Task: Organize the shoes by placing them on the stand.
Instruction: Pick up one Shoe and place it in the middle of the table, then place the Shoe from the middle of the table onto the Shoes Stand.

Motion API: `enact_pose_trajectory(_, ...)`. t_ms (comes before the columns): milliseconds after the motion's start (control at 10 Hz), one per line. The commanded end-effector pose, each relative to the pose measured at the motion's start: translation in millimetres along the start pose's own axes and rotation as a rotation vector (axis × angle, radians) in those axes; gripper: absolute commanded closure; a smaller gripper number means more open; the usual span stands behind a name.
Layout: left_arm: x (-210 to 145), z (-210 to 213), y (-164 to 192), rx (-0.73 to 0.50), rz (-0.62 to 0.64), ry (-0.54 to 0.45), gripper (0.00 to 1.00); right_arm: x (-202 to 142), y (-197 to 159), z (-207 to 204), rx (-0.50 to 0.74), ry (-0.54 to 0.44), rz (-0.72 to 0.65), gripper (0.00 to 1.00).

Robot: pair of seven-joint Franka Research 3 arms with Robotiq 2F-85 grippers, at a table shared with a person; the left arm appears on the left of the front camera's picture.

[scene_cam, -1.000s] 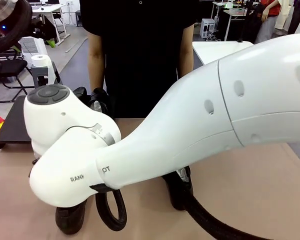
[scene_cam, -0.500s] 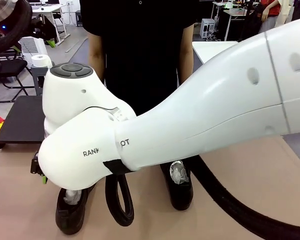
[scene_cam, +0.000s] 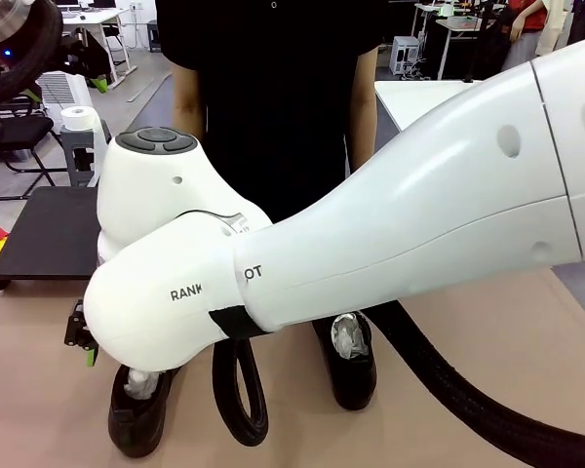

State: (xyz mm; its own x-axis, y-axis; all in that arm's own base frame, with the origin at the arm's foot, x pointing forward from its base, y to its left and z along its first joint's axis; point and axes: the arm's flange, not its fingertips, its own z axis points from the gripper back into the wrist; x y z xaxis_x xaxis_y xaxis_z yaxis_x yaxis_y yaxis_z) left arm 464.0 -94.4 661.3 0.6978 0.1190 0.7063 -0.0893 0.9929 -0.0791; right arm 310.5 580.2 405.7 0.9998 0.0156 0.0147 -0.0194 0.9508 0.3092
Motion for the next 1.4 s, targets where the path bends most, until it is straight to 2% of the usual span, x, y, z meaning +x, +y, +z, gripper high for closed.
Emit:
enact_pose_trajectory(0, 1.8, 0.8, 0.5, 0.001, -0.006, 0.004, 0.00, -1.5, 4.3, 1.9, -0.002, -0.016, -0.010, 0.00)
enact_pose_trajectory(600, 1.8, 0.8, 0.5, 0.001, -0.006, 0.004, 0.00, 0.0, 0.2, 0.3, 0.001, 0.000, 0.000, 0.00)
enact_pose_trajectory(700, 1.8, 0.8, 0.5, 0.001, -0.006, 0.004, 0.00, -2.1, -18.5, 35.2, -0.051, -0.059, 0.037, 0.00)
enact_pose_trajectory(800, 1.8, 0.8, 0.5, 0.001, -0.006, 0.004, 0.00, 0.3, -44.0, 71.5, -0.119, -0.145, 0.016, 0.00)
enact_pose_trajectory(1000, 1.8, 0.8, 0.5, 0.001, -0.006, 0.004, 0.00, 9.9, -100.1, 124.5, -0.208, -0.241, -0.100, 0.00)
enact_pose_trajectory(1100, 0.1, 0.0, 0.1, 0.000, 0.000, 0.000, 0.00, 14.8, -123.8, 137.2, -0.233, -0.232, -0.116, 0.00)
enact_pose_trajectory(1300, -19.1, 9.2, -5.5, 0.032, 0.044, 0.075, 0.00, 26.0, -173.4, 151.1, -0.238, -0.226, -0.229, 0.00)
